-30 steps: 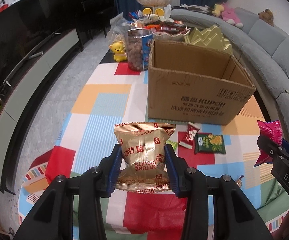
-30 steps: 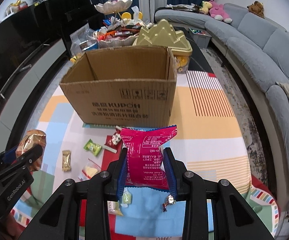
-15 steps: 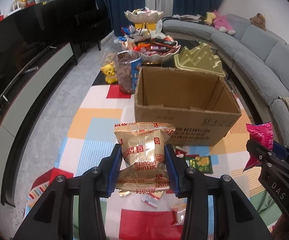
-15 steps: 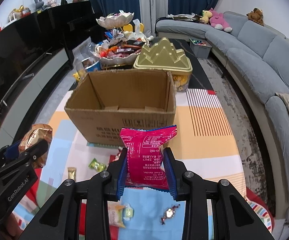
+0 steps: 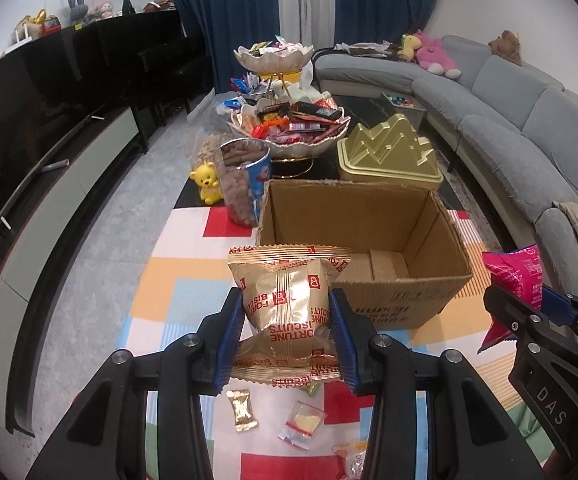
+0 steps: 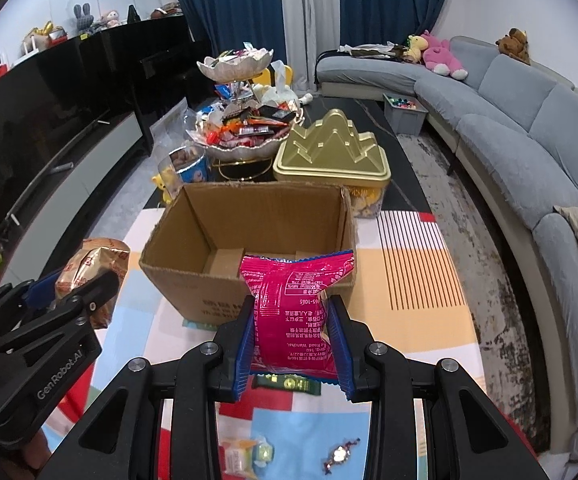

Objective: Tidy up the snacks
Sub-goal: 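Carry gold pack with left tool while right tool carries pink pastry over box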

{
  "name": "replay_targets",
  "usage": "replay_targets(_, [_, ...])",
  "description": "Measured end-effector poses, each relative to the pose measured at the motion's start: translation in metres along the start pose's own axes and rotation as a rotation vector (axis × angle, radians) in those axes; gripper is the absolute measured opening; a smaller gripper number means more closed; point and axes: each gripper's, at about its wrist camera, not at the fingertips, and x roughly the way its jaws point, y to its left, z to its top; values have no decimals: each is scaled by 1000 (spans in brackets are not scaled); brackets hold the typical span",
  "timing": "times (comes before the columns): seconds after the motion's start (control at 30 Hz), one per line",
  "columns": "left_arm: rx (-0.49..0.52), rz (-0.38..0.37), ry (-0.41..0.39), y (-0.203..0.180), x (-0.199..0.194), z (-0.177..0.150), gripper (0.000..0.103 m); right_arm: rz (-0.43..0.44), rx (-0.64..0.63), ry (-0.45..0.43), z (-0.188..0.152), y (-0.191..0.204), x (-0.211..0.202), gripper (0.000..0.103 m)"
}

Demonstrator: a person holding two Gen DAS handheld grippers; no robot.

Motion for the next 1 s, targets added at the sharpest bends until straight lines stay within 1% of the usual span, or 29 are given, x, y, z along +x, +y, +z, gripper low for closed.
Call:
replay_targets(0.27, [13,-15,-12,-2,8,18,42,10,-28,-10,19,4,6,36])
replay_targets(0.4, [32,-15,-14,-4,17,28,42,2,-46,-28,32,6,10,36])
replay_targets(0.6, [31,-23,-3,-3,34,40,42,-3,-55,-38,49,7,20,36])
replay_targets(0.83, [42,-35,4,-4,58,56,42,12,-56,-22,64,8,38,36])
replay_targets(1.0, [54,-39,26,-4,76,64,42,17,-64,3,72,8,56,36])
